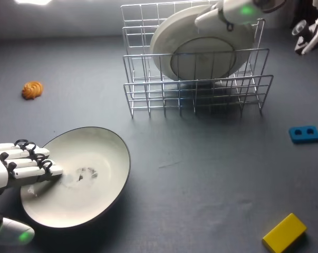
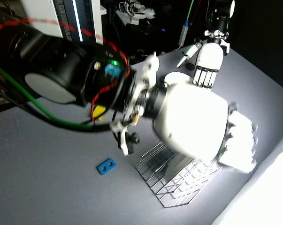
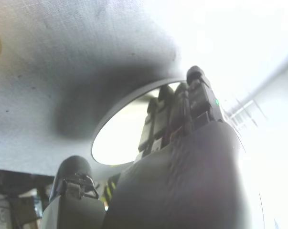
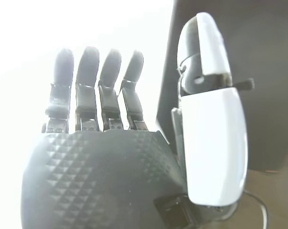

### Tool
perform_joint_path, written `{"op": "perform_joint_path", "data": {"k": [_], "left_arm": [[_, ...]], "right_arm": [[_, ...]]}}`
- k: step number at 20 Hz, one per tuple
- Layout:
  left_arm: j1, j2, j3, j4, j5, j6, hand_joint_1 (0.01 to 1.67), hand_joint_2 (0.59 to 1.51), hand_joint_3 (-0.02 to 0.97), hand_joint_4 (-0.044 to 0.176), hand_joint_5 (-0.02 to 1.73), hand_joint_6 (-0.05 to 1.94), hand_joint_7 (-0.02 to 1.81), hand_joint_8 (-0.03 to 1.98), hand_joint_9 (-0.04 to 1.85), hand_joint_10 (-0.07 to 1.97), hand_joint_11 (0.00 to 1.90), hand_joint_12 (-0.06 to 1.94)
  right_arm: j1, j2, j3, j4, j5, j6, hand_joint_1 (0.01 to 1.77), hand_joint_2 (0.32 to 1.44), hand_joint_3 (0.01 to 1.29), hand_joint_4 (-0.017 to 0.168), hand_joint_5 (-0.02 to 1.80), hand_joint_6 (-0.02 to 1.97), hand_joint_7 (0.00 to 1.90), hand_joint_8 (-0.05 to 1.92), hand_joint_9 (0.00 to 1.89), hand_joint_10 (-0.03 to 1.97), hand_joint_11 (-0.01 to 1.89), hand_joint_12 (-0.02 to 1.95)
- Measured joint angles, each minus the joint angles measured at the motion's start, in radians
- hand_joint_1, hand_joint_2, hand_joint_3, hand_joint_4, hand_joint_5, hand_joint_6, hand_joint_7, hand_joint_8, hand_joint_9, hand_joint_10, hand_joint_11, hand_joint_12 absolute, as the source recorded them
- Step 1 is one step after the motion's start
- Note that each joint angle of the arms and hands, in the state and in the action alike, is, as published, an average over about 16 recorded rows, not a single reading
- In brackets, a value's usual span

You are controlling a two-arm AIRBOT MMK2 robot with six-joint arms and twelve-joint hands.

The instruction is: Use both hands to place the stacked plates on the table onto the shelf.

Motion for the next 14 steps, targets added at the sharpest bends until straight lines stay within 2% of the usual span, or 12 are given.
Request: {"op": "perform_joint_path", "data": {"k": [2, 6, 10, 14], "left_arm": [[0.009, 0.003, -0.009, -0.018, 0.005, 0.000, 0.02, 1.168, 0.005, -0.004, 0.05, -0.01, 0.07, -0.01, -0.01, -0.03, 0.02, 0.01], [0.022, 0.010, -0.022, -0.034, 0.010, 0.001, 0.02, 1.170, 0.004, -0.003, 0.05, -0.01, 0.06, -0.01, -0.01, -0.04, 0.02, 0.02], [0.018, 0.020, -0.029, -0.032, 0.002, 0.009, 0.02, 1.172, 0.004, -0.001, 0.05, 0.00, 0.06, -0.01, 0.00, -0.03, 0.02, 0.02], [0.000, 0.035, -0.022, -0.001, -0.019, 0.018, 0.02, 1.171, 0.004, 0.000, 0.05, 0.00, 0.06, 0.00, 0.01, -0.02, 0.02, 0.01]], "right_arm": [[0.007, 0.006, -0.042, -0.042, 0.012, -0.058, 1.03, 1.01, 0.02, -0.001, 0.19, 1.07, 0.16, 1.29, 0.11, 1.48, 0.03, 1.68], [-0.011, 0.008, -0.130, -0.104, 0.034, -0.208, 1.06, 0.98, 0.02, 0.002, 0.14, 0.73, 0.13, 0.86, 0.09, 1.02, 0.02, 1.20], [-0.059, -0.004, -0.203, -0.123, 0.052, -0.378, 1.10, 0.95, 0.02, 0.003, 0.10, 0.40, 0.09, 0.48, 0.06, 0.59, 0.02, 0.73], [-0.126, -0.023, -0.253, -0.113, 0.068, -0.527, 1.13, 0.92, 0.01, 0.005, 0.05, 0.11, 0.05, 0.14, 0.04, 0.18, 0.01, 0.26]]}}
